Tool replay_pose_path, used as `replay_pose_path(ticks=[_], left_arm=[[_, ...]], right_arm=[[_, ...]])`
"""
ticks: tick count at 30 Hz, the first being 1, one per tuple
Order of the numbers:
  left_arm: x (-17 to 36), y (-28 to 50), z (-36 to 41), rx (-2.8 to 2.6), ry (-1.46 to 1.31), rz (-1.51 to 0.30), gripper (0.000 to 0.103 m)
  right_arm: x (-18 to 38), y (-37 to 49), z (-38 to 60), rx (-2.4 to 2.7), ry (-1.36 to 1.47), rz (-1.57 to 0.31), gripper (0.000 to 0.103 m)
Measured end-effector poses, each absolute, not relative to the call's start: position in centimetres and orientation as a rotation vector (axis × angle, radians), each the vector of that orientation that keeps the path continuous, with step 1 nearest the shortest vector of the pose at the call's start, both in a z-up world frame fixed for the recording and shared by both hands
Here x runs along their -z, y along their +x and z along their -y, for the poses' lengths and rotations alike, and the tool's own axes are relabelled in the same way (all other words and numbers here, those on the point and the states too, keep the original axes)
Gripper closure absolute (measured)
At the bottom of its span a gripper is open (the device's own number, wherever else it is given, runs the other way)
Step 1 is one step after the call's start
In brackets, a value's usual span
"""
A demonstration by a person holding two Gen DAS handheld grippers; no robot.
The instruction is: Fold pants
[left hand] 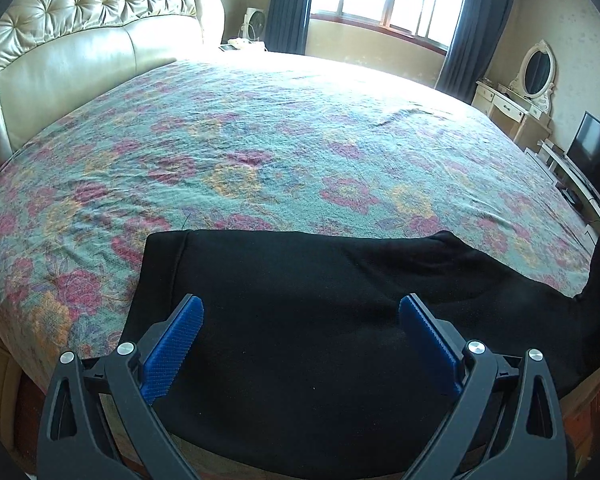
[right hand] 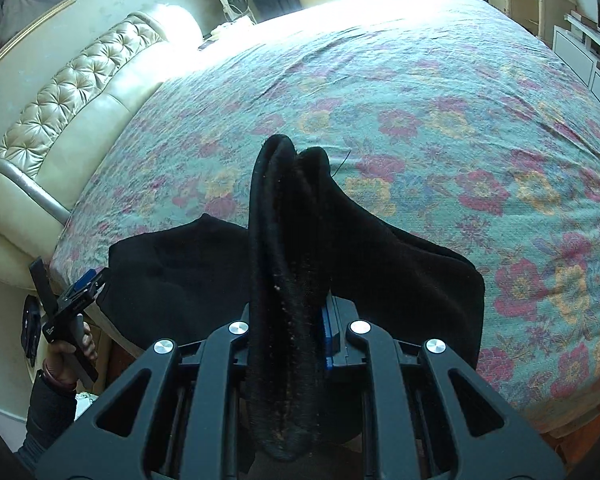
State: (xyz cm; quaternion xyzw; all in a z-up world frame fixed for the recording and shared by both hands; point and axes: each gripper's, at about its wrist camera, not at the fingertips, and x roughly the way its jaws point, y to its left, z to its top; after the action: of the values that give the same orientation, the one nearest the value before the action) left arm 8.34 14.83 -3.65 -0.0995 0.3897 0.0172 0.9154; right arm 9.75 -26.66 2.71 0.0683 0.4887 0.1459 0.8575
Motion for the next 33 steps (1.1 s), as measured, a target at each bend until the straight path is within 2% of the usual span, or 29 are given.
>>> replay_pose_path(ticks=[15,20,24,33], left_arm=[[3.8,8.4,-15.0,-0.032,-0.226,-0.801,0.005],[4.0,8.3,-15.0,-0.036,-0.234,-0.802,0.005],[4.3,8.2,-14.8,-0.038,-0.240,-0.811,0.005],[4.7,8.3,-14.3,-0.035,-0.220,-0.822,0.005]], right_arm=[[7.8,11.3,16.6,-0.267,-0.034,-1.157,0.085],[8.9,11.2,16.0,-0.272,-0.001,-1.155,0.068],[9.5,10.9,16.0,-0.331,0.099,-1.164,0.044],[10.2,10.4,15.1,-0.413,0.232,-1.160,0.024]])
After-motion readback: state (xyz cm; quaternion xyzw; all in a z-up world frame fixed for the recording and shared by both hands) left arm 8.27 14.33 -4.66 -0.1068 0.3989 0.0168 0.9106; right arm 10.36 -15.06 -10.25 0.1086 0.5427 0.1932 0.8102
